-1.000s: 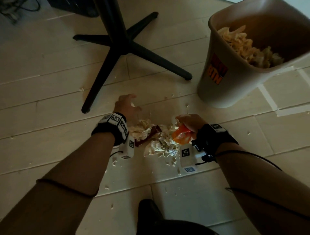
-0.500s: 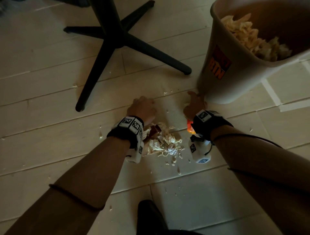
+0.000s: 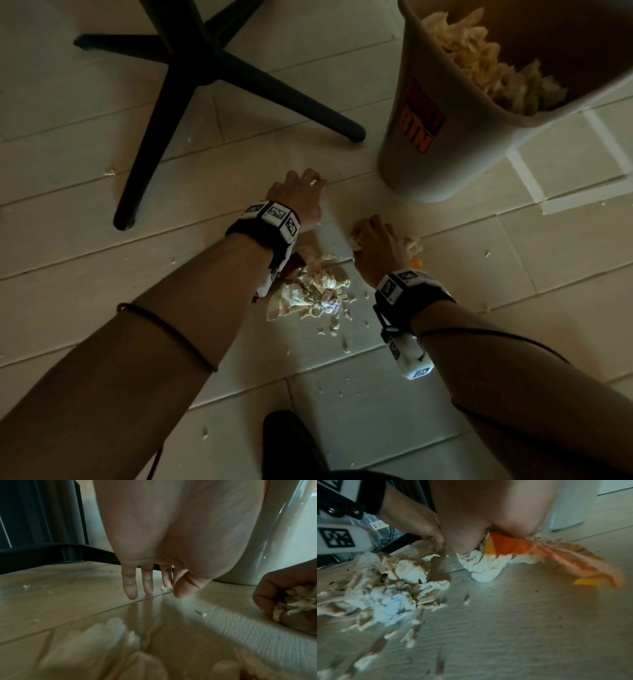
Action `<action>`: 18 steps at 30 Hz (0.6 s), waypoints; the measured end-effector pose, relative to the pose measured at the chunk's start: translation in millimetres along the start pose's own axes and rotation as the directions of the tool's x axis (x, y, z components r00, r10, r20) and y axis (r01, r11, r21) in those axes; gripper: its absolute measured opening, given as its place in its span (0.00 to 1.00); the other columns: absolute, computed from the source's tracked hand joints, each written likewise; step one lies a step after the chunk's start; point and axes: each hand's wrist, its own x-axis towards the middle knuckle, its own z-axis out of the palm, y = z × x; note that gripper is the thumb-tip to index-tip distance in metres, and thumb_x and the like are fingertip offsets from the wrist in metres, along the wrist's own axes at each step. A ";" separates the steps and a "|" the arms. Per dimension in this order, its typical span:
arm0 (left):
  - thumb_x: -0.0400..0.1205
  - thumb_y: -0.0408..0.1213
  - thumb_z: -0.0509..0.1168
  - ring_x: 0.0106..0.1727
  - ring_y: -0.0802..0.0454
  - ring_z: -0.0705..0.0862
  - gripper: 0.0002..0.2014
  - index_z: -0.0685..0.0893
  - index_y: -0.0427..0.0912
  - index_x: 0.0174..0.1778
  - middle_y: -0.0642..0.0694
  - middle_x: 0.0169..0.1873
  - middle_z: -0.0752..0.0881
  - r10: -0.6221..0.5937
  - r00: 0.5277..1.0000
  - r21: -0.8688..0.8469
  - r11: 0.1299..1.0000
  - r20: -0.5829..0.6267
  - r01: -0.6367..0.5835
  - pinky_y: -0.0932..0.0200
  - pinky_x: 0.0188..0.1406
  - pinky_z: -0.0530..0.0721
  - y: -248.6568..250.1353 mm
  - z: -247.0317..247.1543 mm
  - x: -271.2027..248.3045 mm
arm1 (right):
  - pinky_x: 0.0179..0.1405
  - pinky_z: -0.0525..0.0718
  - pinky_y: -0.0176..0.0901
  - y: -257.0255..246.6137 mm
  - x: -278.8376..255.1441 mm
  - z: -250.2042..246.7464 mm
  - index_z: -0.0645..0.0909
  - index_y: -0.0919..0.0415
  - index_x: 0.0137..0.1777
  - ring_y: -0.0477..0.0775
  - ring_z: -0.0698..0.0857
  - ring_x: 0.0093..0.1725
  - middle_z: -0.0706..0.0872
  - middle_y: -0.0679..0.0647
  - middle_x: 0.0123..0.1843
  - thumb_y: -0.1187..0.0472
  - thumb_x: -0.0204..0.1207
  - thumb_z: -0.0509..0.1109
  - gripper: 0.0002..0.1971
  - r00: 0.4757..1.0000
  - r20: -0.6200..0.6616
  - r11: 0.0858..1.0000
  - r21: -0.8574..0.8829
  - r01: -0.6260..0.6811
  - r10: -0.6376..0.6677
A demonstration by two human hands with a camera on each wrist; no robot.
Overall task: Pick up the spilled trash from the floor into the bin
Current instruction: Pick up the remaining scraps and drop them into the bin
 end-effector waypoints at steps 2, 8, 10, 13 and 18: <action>0.84 0.45 0.58 0.75 0.42 0.65 0.26 0.64 0.56 0.80 0.52 0.78 0.64 -0.048 0.999 0.010 0.999 -0.002 0.048 0.38 0.67 0.69 -8.3 1.6 -12.3 | 0.59 0.74 0.54 -2.6 -4.9 -0.9 0.77 0.56 0.63 0.63 0.78 0.63 0.78 0.56 0.65 0.64 0.76 0.69 0.16 1.000 0.012 1.000 -0.018 0.005 -0.004; 0.71 0.74 0.42 0.74 0.32 0.64 0.39 0.67 0.62 0.76 0.47 0.75 0.66 -0.234 0.953 -0.076 0.965 0.195 0.253 0.25 0.66 0.66 -10.6 10.1 -50.2 | 0.62 0.76 0.53 -14.7 8.4 -10.3 0.79 0.55 0.53 0.62 0.78 0.58 0.78 0.58 0.60 0.66 0.76 0.66 0.09 0.972 0.123 0.940 0.257 -0.224 0.198; 0.69 0.79 0.51 0.77 0.31 0.62 0.43 0.63 0.61 0.78 0.47 0.78 0.62 -0.236 0.947 -0.138 0.953 0.218 0.269 0.24 0.68 0.66 -3.4 14.6 -65.4 | 0.63 0.72 0.47 -20.8 12.4 -16.7 0.81 0.62 0.53 0.62 0.78 0.59 0.80 0.59 0.49 0.66 0.79 0.63 0.07 0.969 0.109 0.924 0.296 -0.242 0.220; 0.65 0.78 0.63 0.80 0.33 0.57 0.50 0.55 0.63 0.81 0.50 0.81 0.57 -0.208 0.953 -0.176 0.952 0.221 0.249 0.26 0.71 0.64 11.4 22.7 -89.7 | 0.60 0.77 0.48 -27.3 12.5 -26.7 0.85 0.70 0.56 0.67 0.82 0.61 0.86 0.67 0.53 0.64 0.82 0.62 0.12 0.962 0.120 0.887 0.372 -0.274 0.247; 0.69 0.69 0.67 0.77 0.34 0.60 0.44 0.57 0.64 0.79 0.48 0.78 0.59 -0.183 0.977 -0.168 0.965 0.106 0.199 0.30 0.68 0.71 31.5 50.4 -102.5 | 0.25 0.75 0.31 -16.0 9.4 -35.7 0.84 0.61 0.34 0.47 0.79 0.31 0.83 0.55 0.33 0.75 0.72 0.62 0.13 0.933 0.079 0.668 0.677 -0.309 0.351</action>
